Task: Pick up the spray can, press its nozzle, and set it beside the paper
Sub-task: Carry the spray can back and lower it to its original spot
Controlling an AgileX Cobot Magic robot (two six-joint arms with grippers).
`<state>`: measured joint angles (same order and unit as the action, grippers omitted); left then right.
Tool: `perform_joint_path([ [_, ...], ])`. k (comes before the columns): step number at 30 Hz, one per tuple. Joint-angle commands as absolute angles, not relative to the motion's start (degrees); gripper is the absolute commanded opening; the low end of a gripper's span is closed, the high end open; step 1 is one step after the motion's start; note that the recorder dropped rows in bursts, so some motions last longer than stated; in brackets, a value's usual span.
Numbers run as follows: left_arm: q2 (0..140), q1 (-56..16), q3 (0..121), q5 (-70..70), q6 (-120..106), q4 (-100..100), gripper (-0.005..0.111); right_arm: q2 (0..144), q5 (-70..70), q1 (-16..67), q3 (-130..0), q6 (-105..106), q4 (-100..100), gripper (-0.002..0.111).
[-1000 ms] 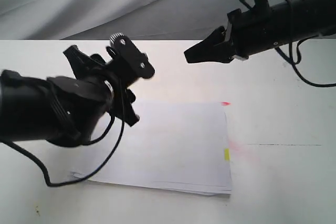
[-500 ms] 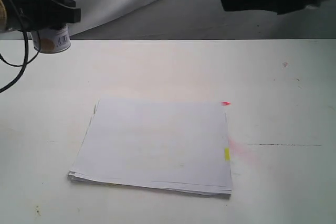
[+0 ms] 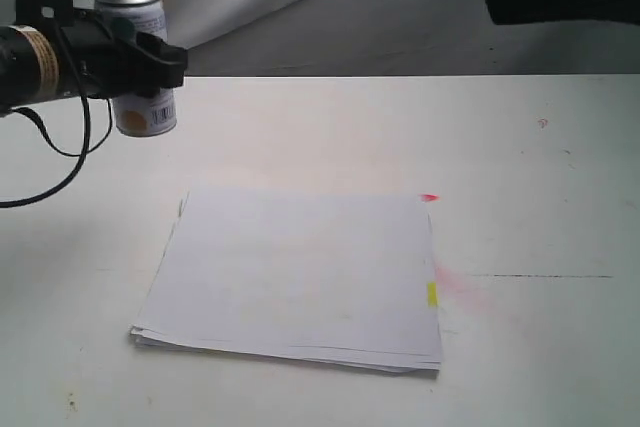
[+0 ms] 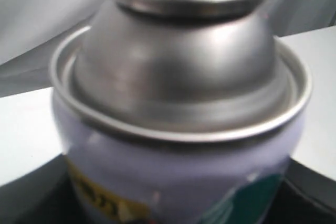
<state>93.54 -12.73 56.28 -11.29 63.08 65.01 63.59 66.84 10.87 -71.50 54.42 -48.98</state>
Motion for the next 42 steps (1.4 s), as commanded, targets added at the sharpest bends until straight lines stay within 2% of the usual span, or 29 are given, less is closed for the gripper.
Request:
perform_joint_path([
  [1,97.6,-12.6,56.9,-17.0,44.9,51.2,0.0,62.1,70.0,10.7,-71.2,53.5,-48.8,0.0],
  [6,102.6,-12.6,56.9,-27.5,25.0,23.5,0.0,62.1,70.0,10.7,-71.2,53.3,-48.5,0.0],
  [9,105.6,-12.6,56.9,-33.7,18.0,15.0,0.0,62.1,70.0,10.7,-71.2,53.3,-48.5,0.0],
  [25,123.5,-12.6,56.9,-54.1,12.0,14.3,0.0,62.3,68.0,10.7,-71.2,54.0,-48.5,0.0],
  [42,128.3,-12.6,59.7,-56.5,11.8,12.1,0.0,62.3,65.9,10.7,-71.2,54.0,-46.4,0.0],
])
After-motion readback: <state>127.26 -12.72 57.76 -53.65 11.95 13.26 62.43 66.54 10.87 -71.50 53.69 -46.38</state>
